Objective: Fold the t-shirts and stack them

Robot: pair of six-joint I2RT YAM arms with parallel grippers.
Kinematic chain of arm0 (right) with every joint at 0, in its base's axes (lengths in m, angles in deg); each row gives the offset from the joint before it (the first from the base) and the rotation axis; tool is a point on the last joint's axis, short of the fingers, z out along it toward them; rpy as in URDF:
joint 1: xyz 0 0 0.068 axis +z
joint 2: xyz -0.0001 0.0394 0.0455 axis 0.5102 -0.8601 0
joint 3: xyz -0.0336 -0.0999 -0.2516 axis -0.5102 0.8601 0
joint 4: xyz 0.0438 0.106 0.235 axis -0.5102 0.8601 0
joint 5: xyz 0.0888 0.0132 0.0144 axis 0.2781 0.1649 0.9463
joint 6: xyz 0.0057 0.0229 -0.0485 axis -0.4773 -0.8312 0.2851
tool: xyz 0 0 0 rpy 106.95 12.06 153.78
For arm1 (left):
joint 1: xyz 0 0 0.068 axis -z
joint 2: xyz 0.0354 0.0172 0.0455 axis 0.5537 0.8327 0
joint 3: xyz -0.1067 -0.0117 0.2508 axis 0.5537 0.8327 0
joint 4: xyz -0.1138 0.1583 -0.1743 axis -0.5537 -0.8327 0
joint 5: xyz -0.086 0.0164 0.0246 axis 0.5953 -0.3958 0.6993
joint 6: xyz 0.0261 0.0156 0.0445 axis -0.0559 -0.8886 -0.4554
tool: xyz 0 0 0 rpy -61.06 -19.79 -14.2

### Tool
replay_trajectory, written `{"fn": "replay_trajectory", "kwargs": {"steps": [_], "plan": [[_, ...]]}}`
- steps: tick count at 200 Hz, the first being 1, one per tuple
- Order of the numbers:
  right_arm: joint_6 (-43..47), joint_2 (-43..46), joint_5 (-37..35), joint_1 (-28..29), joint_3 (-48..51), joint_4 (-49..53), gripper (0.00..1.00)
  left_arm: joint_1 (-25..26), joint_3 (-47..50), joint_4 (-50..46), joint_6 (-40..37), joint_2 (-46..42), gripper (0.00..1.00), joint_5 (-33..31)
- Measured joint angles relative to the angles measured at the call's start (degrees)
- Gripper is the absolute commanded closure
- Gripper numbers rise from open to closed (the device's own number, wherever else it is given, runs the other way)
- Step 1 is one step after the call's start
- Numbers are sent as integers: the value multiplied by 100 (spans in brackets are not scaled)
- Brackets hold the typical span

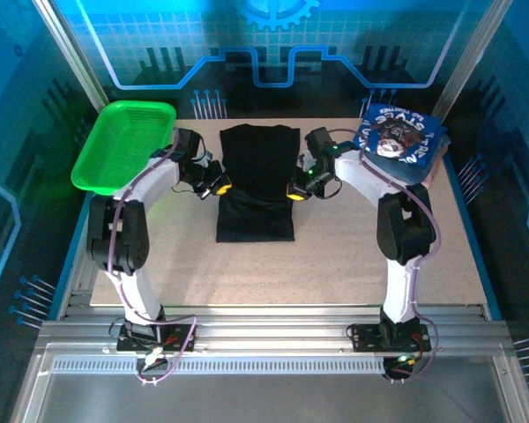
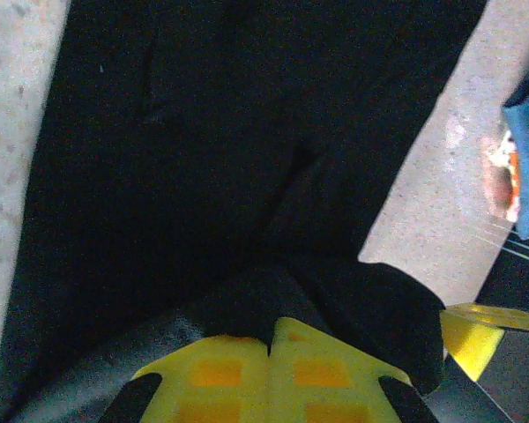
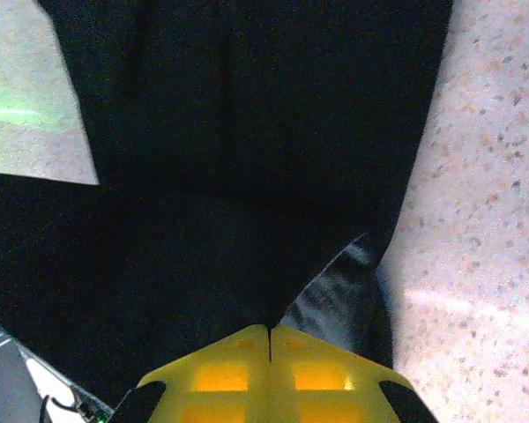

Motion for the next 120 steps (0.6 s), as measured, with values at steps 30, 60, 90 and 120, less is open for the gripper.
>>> {"fn": "replay_trajectory", "kwargs": {"steps": [30,60,90,120], "plan": [[28,-654,9,-63,-579,125,96,-76,-520,7,-72,820,92,170],[-293,-1563,315,-262,-1751,79,53,-282,-1207,-2,42,1591,57,444],[-619,-2424,647,-619,-3827,184,39,-570,-2691,-151,466,1878,28,616],[-531,-2159,608,-994,-5051,522,33,-870,-3818,-192,527,1401,15,634]]}}
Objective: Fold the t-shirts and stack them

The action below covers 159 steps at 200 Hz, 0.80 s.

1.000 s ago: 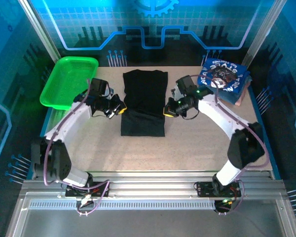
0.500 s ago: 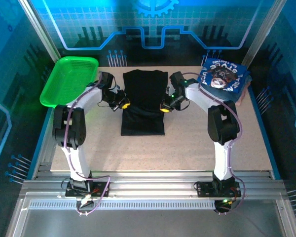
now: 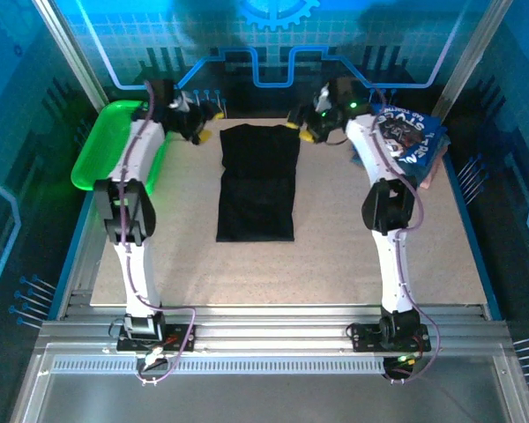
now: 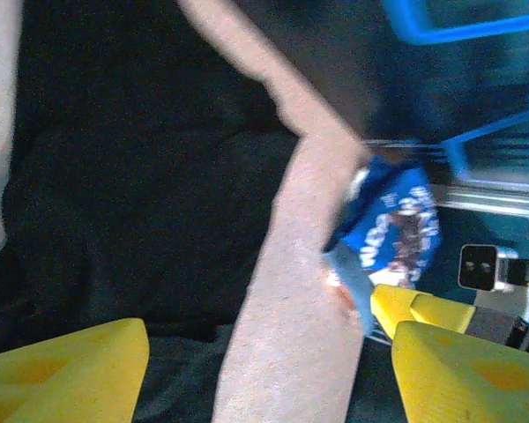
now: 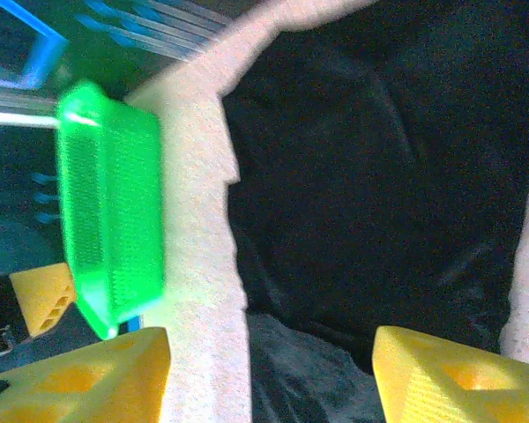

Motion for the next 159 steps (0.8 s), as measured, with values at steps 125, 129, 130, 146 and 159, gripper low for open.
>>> {"fn": "replay_trajectory", "kwargs": {"steps": [125,129,130,146,159], "plan": [[621,6411,-33,87,9348,-1633,22,118,6782,-155,-651,-5386,13,-197],[542,6411,11,111,9573,-1781,22,153,6926,-111,-625,-5386,14,-181],[525,6411,15,114,9608,-1805,22,164,6968,-92,-632,-5386,14,-173],[251,6408,157,177,10229,-2365,22,264,7348,92,-592,-5377,18,-127],[24,6352,236,245,10491,-2782,23,356,7512,254,-529,-5300,19,-118]]}}
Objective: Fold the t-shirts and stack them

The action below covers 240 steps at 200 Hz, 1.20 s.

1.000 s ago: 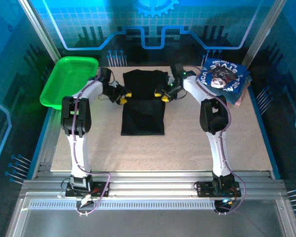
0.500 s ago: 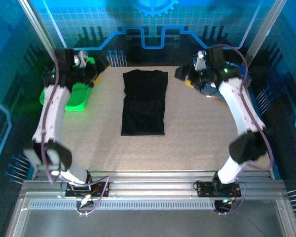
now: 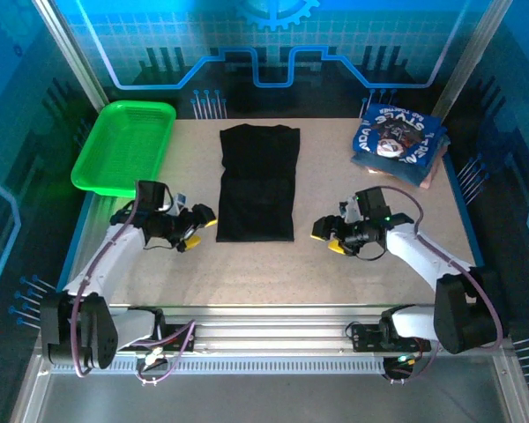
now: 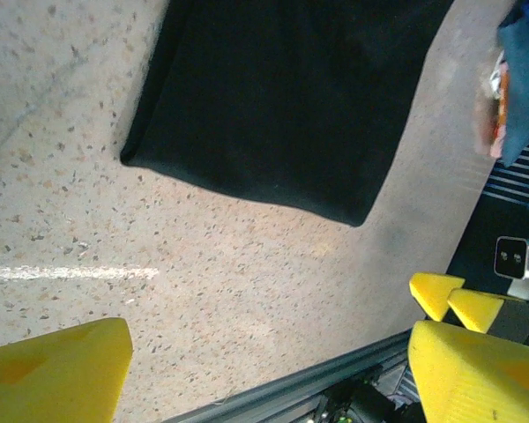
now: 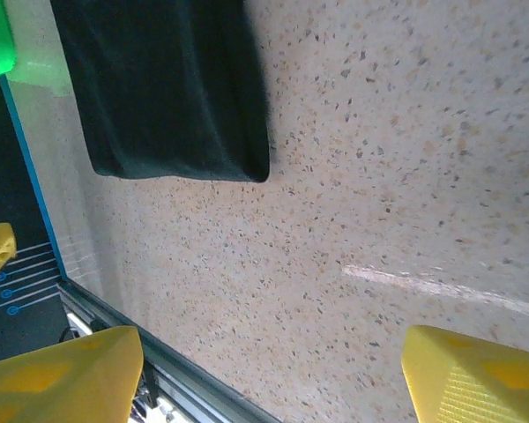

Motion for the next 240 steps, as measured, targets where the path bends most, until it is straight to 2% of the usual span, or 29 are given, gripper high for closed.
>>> {"fn": "replay_trajectory", "kwargs": {"steps": [50,94,126,153,198,216,240], "plan": [[-459,-949,52,595,-146,-1174,24,299,254,844,157,979,27,33],[-656,-1860,-4,1005,-691,-1462,26,533,251,1296,348,1648,30,15],[-761,-2452,-109,1228,-1108,-1513,31,640,236,1596,496,2072,35,2],[-859,-2802,-166,1322,-1425,-1510,43,710,179,1792,627,2398,41,-79],[-957,-3093,-273,1335,-1550,-1462,78,715,2,1556,824,2621,59,-205],[-984,-3119,-291,1335,-1576,-1405,86,717,-83,1394,850,2697,66,-278],[-955,-3121,-291,1335,-1622,-1375,92,758,-227,1176,892,2789,75,-402]]}}
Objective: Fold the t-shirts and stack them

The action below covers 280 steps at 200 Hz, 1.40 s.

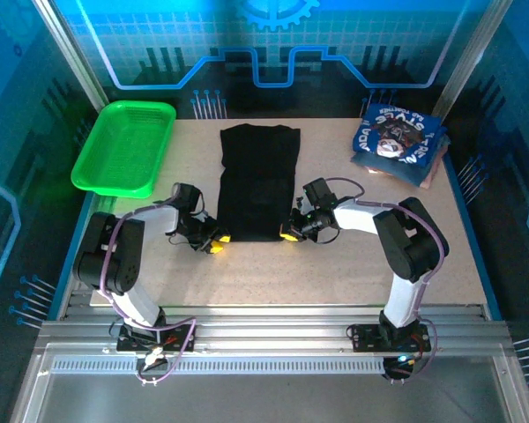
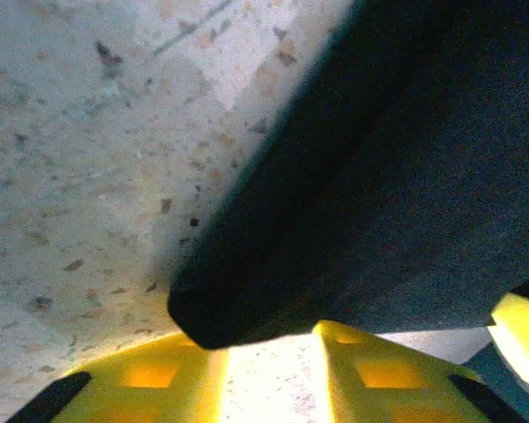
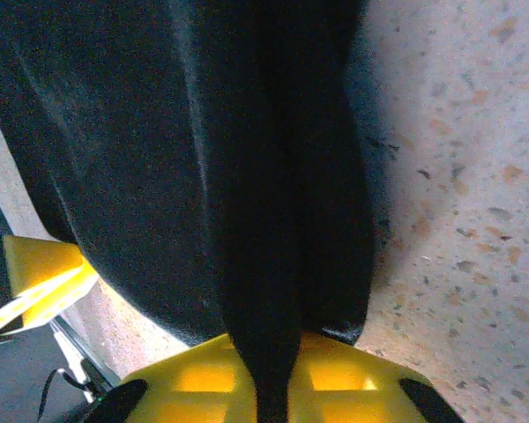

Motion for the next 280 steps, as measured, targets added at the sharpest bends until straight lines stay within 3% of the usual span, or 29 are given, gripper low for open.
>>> {"fn": "replay_trajectory", "kwargs": {"steps": [62,130,199,280], "plan": [[81,11,-2,0,2,68,100,149,-361,-256,-153,205,100,-378],[245,149,-4,0,7,179,100,282,-503,289,-245,0,100,-645],[356,669,-4,0,275,509,100,411,334,260,-243,-1469,100,-636],[299,2269,-24,348,1147,1128,100,1266,1119,-407,264,-3493,100,-789]]}}
